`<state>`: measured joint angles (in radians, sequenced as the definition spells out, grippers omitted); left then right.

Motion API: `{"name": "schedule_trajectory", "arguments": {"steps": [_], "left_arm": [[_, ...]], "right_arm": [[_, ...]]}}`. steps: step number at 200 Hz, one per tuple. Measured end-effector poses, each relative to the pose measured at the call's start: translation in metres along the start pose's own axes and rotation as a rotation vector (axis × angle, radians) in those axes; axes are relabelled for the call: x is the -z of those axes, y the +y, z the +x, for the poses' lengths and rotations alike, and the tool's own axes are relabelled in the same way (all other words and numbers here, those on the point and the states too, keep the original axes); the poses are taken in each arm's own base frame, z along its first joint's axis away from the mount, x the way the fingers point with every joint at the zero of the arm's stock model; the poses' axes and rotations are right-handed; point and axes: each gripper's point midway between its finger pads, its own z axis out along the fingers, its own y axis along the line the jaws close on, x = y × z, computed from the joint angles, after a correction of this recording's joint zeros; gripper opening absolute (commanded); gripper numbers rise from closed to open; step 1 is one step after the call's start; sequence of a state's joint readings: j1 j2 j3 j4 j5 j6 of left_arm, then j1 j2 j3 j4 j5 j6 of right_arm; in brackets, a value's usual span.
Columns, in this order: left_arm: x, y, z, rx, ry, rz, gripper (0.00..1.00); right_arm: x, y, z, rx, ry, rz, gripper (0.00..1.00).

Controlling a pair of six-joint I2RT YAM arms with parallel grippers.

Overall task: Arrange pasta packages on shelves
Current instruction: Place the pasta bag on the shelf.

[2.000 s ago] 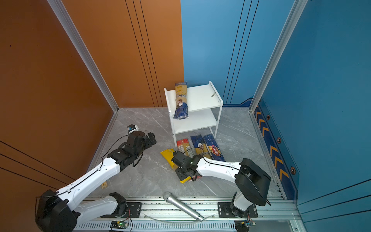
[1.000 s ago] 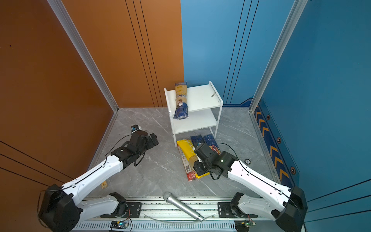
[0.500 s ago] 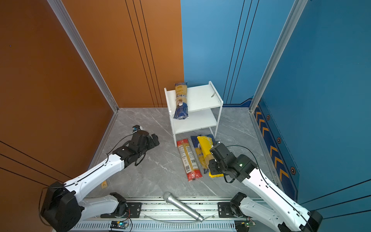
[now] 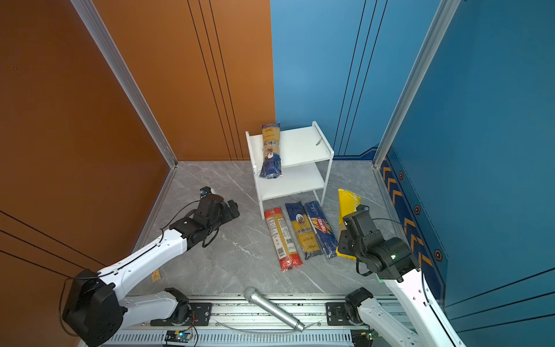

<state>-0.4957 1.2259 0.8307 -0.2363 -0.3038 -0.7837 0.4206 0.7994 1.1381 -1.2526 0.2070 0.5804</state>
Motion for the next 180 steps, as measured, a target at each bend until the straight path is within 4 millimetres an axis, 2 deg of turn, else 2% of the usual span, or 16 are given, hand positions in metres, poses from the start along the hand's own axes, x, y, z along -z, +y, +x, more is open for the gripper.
{"name": "schedule_trajectory", "arguments": {"steps": [47, 86, 135, 154, 180], "left_arm": [[0.0, -0.003, 0.003, 0.0, 0.016, 0.015, 0.98], [-0.002, -0.004, 0.007, -0.003, 0.036, 0.025, 0.98], [-0.006, -0.006, 0.014, -0.008, 0.066, 0.033, 0.98], [-0.007, -0.006, 0.016, -0.009, 0.074, 0.032, 0.98], [-0.007, -0.007, 0.017, -0.01, 0.082, 0.038, 0.98]], "right_arm": [[0.016, 0.006, -0.039, 0.02, -0.038, 0.015, 0.0], [0.04, 0.021, -0.092, 0.054, -0.112, 0.003, 0.0], [0.067, 0.054, -0.17, 0.116, -0.231, -0.051, 0.0], [0.068, 0.07, -0.192, 0.152, -0.25, -0.09, 0.0], [0.06, 0.096, -0.213, 0.202, -0.246, -0.154, 0.0]]}}
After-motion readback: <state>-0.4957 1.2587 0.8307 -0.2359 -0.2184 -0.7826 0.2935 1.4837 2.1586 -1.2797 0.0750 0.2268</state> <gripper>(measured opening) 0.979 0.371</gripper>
